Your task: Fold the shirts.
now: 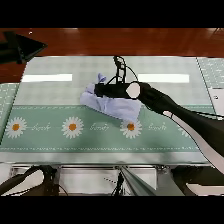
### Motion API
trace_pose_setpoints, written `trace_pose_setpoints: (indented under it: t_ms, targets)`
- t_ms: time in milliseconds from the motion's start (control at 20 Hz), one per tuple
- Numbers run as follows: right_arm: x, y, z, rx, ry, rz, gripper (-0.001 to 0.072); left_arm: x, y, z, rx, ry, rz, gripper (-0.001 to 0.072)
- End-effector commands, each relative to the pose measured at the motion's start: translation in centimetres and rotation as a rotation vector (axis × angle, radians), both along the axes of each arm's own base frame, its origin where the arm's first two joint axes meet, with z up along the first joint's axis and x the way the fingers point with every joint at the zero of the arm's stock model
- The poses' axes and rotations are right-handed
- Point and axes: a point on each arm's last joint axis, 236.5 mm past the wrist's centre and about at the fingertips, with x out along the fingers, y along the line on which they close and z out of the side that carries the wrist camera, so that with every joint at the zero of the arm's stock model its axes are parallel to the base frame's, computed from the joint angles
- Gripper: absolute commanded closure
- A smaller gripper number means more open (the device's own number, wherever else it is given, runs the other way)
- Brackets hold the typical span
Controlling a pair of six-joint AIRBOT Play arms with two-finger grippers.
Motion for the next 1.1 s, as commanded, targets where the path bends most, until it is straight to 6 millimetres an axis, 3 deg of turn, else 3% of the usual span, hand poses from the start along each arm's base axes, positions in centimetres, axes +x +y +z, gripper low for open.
trace_pose_setpoints:
  t_ms: [0,100,150,250,350,400,450,500,550,600,700,800,1050]
  targets:
    - [0.0,0.8,0.3,0.048,0.017,-0.021,0.0209,-0.5,-1.3,-1.7,0.018,0.025,-0.031,0.0683]
    - [-0.2,-0.5,1.6,0.013,-0.017,0.036,0.0211,-0.2,-1.0,-2.5,0.013,0.041,-0.012,0.0683]
    - [-0.4,-2.2,2.1,-0.034,-0.025,0.072,0.0211,-0.2,-0.7,-2.7,0.012,0.044,-0.005,0.0683]
    - [-1.2,-7.9,1.8,-0.215,0.001,0.142,0.0212,0.1,-0.1,-2.8,0.018,0.039,0.006,0.0683]
    - [-2.7,-18.4,0.0,-0.520,0.128,0.135,0.0237,0.3,1.0,-2.8,0.027,0.027,0.028,0.0683]
    - [-4.0,-24.9,-0.7,-0.708,0.216,0.115,0.0279,0.5,1.7,-2.8,0.027,0.027,0.044,0.0672]
    - [-5.3,-30.0,-1.1,-0.825,0.299,0.080,0.0281,0.6,2.5,-2.8,0.026,0.028,0.060,0.0593]
    - [-6.8,-33.3,-1.9,-0.837,0.378,0.031,0.0264,0.6,3.2,-2.8,0.026,0.031,0.071,0.0471]
    - [-8.1,-34.1,-3.1,-0.756,0.439,-0.015,0.0193,0.5,3.8,-2.9,0.026,0.035,0.079,0.0429]
    - [-8.9,-33.1,-4.5,-0.599,0.481,-0.075,0.0124,0.4,4.4,-3.1,0.032,0.042,0.086,0.0429]
    - [-8.9,-28.8,-6.6,-0.260,0.513,-0.178,0.0102,0.2,5.2,-3.9,0.060,0.062,0.098,0.0429]
    - [-7.9,-25.6,-8.0,-0.051,0.488,-0.273,0.0102,0.1,5.3,-4.2,0.059,0.087,0.104,0.0437]
    - [-6.4,-20.8,-9.9,0.054,0.387,-0.385,0.0103,-0.8,4.6,-4.3,0.045,0.114,0.067,0.0437]
